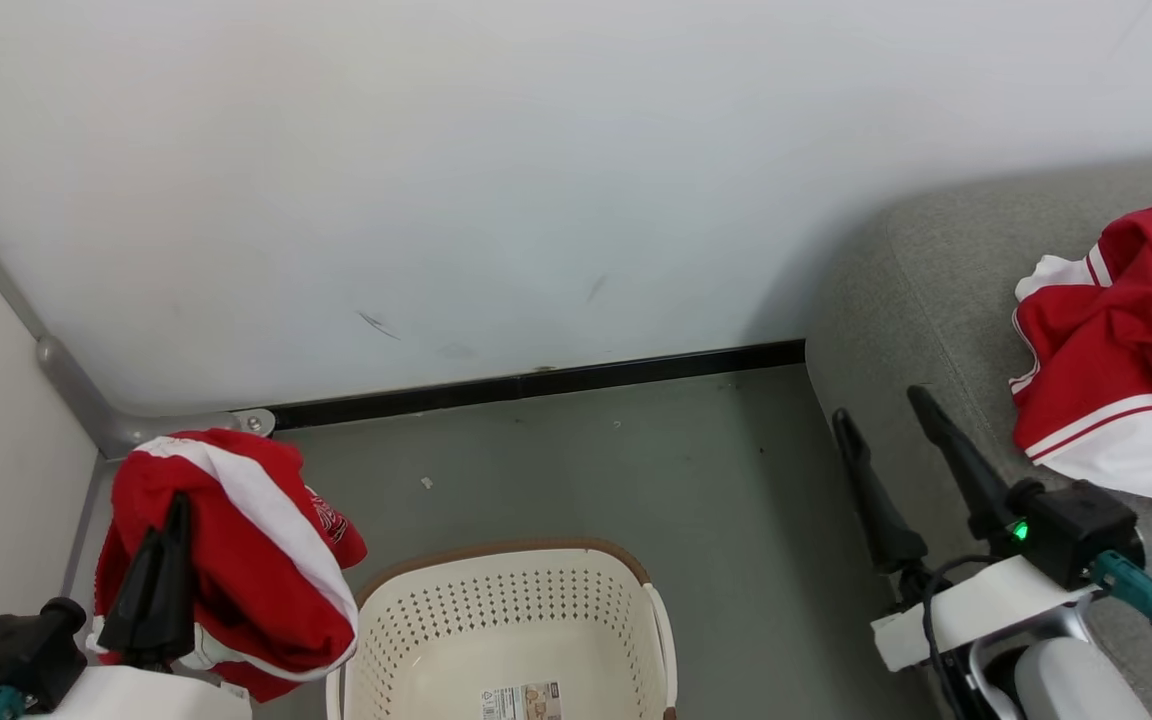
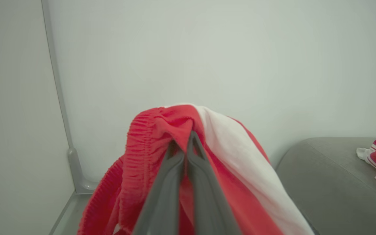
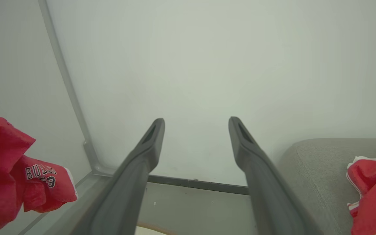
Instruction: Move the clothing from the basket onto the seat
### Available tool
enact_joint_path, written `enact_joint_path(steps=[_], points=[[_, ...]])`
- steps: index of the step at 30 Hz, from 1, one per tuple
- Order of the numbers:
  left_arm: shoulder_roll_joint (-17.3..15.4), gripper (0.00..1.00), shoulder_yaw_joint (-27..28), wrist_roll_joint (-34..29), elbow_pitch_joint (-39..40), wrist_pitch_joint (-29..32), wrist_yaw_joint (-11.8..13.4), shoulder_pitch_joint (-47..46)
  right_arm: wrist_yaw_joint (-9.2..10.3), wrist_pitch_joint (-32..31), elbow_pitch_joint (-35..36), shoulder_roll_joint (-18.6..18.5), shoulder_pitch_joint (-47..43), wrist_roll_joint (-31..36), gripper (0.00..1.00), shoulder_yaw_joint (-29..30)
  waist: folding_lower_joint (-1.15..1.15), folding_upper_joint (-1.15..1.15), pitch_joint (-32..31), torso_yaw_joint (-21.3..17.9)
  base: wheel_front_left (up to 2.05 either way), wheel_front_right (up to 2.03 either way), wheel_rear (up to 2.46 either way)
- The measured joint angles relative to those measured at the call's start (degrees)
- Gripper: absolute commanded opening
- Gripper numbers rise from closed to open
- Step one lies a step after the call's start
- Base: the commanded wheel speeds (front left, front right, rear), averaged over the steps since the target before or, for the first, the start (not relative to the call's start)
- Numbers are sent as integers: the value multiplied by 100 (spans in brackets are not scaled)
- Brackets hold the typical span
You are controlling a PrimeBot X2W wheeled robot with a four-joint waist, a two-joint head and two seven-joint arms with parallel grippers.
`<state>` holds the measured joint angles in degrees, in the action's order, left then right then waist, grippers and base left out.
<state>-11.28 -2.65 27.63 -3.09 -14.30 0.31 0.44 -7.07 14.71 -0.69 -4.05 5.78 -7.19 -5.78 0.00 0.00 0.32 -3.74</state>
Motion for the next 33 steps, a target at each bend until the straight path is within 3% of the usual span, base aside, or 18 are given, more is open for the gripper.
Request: enact_joint_path(steps=[8,15,25,33], points=[[56,0,-269,-130,177,0,-157,-383,0,0,46,-2,29,-271,100,-943,0,0,40,-39,0,0,0],[135,0,-889,-358,300,1,-409,-884,0,0,89,-9,261,-570,100,-1945,0,0,110,-44,0,0,0],[464,0,-1656,-559,376,51,-559,-1387,0,0,254,-13,659,-1217,100,-2569,0,0,203,-34,0,0,0],[576,0,-1916,-619,337,62,-605,-1636,0,0,256,-14,771,-1627,100,-2848,0,0,230,-61,0,0,0]])
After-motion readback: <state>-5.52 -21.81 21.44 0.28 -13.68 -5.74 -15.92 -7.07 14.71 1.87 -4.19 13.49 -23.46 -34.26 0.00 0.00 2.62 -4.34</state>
